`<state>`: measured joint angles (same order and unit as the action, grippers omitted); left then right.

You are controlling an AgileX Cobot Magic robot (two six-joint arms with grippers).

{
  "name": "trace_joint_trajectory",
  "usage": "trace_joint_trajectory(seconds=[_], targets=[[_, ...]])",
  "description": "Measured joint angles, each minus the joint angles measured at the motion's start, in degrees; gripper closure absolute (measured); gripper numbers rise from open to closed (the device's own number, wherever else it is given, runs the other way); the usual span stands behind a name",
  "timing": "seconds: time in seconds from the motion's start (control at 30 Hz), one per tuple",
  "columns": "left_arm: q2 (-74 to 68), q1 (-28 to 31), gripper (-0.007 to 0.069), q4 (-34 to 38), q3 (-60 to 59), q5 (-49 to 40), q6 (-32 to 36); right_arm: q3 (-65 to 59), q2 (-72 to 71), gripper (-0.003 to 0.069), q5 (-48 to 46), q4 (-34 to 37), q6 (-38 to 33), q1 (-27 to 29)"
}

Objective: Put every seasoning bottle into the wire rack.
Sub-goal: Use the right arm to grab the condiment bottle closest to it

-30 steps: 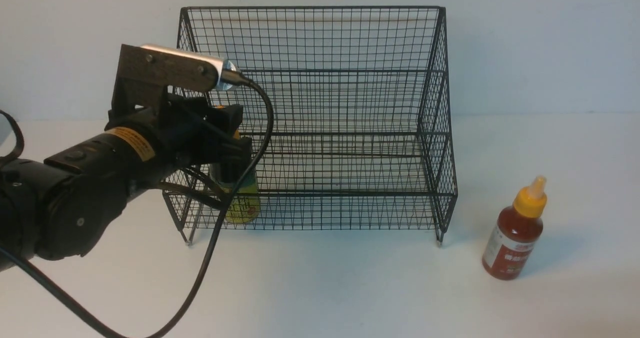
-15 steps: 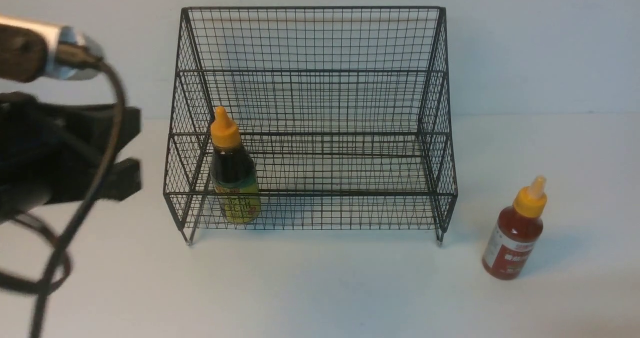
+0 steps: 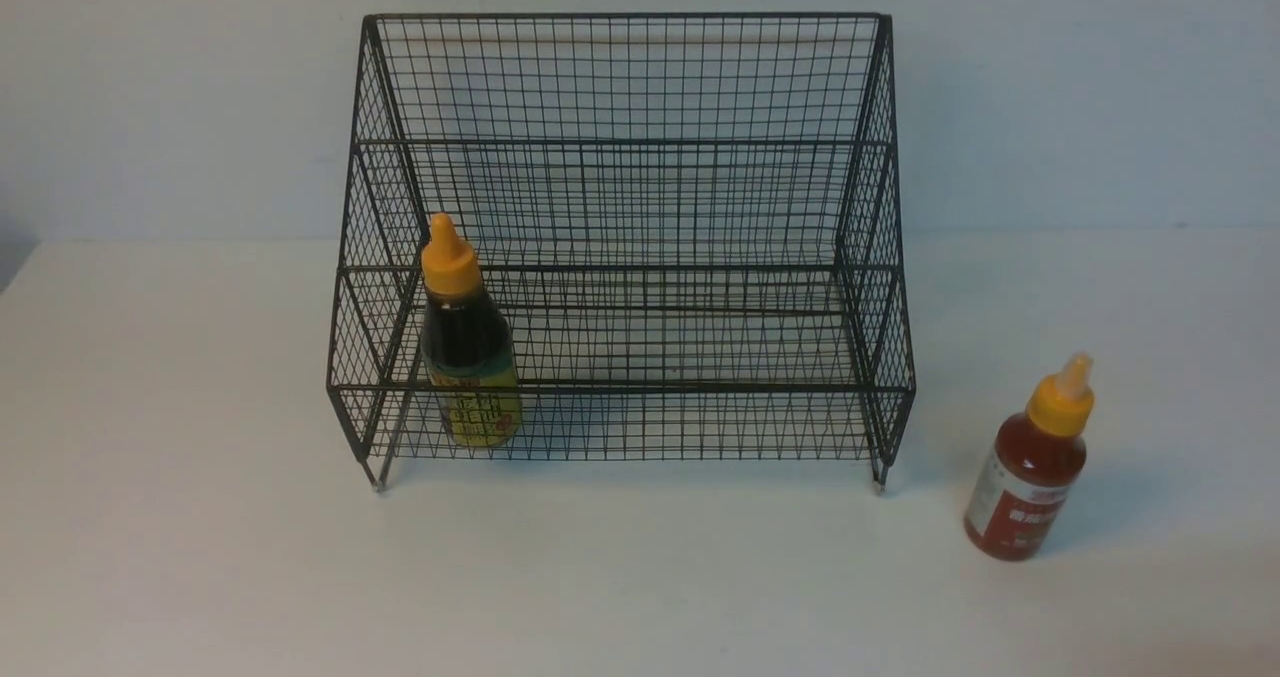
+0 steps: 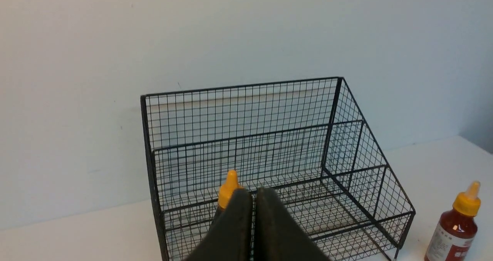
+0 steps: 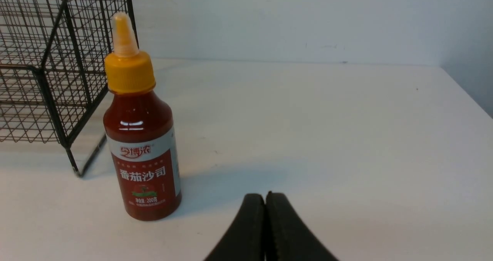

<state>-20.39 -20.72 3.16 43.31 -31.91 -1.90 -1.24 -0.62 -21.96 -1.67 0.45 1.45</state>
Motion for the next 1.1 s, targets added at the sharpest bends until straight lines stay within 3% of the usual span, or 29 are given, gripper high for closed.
trace_joint_trajectory(seconds=[0.3, 0.57, 0.8, 1.1], targets=[[3.32, 2.05, 0.0629, -2.44, -4.50, -3.30, 1.00, 0.00, 0.00, 0.0673, 0.00, 0.00, 0.00, 0.00], [16.42, 13.34, 0.0629, -1.88, -28.82, 4.25, 5.00, 0.00, 0.00, 0.0673, 0.00, 0.00, 0.00, 0.00], [20.96, 16.22, 0.0629, -1.87, -44.04, 6.14, 7.79, 0.05, 0.00, 0.0673, -0.16, 0.05, 0.00, 0.00], [21.01, 16.26, 0.0629, -1.81, -44.84, 12.85, 8.13, 0.05, 0.00, 0.0673, -0.16, 0.05, 0.00, 0.00]])
